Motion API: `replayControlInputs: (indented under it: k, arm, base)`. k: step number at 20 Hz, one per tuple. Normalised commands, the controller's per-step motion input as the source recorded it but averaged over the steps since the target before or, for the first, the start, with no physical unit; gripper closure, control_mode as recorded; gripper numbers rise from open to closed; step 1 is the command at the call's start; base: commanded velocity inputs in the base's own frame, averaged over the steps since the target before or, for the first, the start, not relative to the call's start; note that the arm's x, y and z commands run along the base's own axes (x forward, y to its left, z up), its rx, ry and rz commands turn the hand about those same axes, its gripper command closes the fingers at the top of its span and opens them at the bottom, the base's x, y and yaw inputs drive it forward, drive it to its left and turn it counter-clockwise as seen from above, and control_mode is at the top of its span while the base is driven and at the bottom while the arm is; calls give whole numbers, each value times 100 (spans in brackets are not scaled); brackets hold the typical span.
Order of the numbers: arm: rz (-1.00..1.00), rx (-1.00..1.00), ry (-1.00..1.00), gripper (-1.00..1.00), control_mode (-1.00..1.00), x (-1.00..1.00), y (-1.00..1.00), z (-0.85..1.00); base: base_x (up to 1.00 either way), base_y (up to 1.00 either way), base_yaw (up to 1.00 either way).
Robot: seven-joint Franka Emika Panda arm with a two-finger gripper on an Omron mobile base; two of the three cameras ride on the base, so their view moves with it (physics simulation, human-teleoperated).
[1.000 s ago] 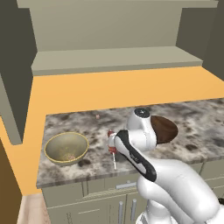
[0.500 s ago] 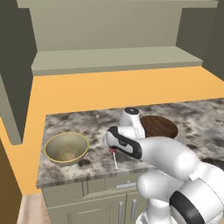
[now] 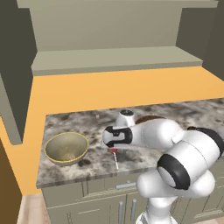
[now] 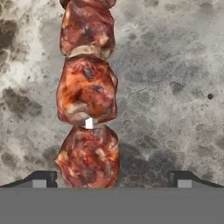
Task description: Pick both bowls and place them on the counter. Then place the kebab skewer in one bowl and place the sugar cube in the other bowl.
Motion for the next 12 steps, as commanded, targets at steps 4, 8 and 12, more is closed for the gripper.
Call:
replayControlInputs:
  k: [4, 8, 12]
  arm:
    - [1, 0, 5, -100, -100, 18, 3, -37]
    - [1, 0, 6, 100, -100, 13, 4, -34]
    - [0, 0, 3, 100, -100, 4, 4, -26]
  base:
    - [0, 0, 0]
    - [0, 0, 0]
    - [0, 0, 0]
